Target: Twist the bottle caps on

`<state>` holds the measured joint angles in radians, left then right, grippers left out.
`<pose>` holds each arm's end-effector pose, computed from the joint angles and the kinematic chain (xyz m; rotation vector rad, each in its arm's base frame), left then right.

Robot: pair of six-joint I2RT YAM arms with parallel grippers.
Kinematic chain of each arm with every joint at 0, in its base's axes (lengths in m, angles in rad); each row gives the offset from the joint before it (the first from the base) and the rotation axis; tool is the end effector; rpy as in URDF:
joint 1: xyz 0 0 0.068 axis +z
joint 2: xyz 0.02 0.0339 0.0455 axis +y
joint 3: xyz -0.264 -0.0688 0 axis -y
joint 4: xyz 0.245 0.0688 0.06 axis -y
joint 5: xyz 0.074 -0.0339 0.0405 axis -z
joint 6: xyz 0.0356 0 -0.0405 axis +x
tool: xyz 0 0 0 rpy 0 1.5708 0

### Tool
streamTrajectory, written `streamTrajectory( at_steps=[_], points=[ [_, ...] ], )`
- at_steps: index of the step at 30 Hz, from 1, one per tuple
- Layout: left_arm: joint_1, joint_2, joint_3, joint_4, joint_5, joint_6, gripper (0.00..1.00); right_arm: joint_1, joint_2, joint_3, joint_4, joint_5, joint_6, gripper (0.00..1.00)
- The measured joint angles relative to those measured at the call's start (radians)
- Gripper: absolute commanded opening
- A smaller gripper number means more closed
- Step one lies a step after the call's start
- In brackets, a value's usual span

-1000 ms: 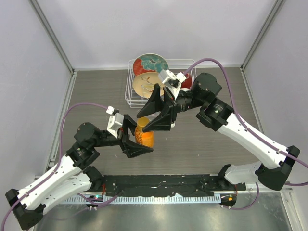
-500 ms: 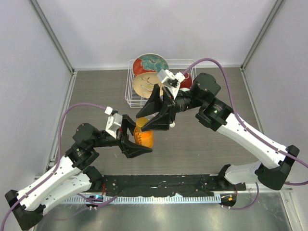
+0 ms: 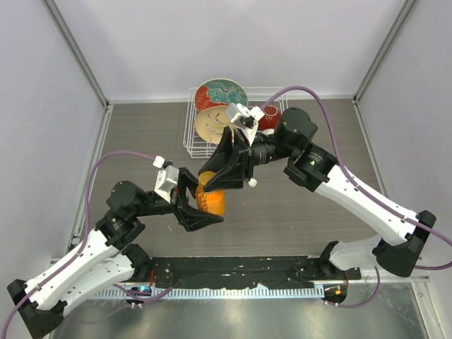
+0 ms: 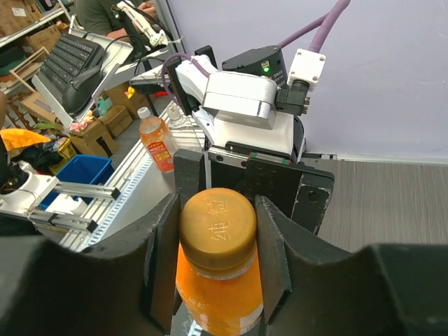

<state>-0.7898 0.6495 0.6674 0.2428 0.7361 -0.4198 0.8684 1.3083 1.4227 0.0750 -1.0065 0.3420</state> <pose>0.0891 -0.1238 0.3634 0.9377 1.2328 -1.4637 0.1576 0.2327 0.4735 -1.2870 1.1288 1.6258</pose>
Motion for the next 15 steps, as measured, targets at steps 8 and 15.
streamTrajectory(
  at_steps=[8,15],
  points=[
    [0.000,-0.002,0.000,-0.013,-0.017,0.002,0.00,0.000,0.000,0.000,-0.023,0.009,-0.016,0.10],
    [0.012,0.003,0.000,-0.059,-0.085,0.018,0.00,-0.001,-0.013,0.000,-0.122,0.127,-0.056,0.01]
  ],
)
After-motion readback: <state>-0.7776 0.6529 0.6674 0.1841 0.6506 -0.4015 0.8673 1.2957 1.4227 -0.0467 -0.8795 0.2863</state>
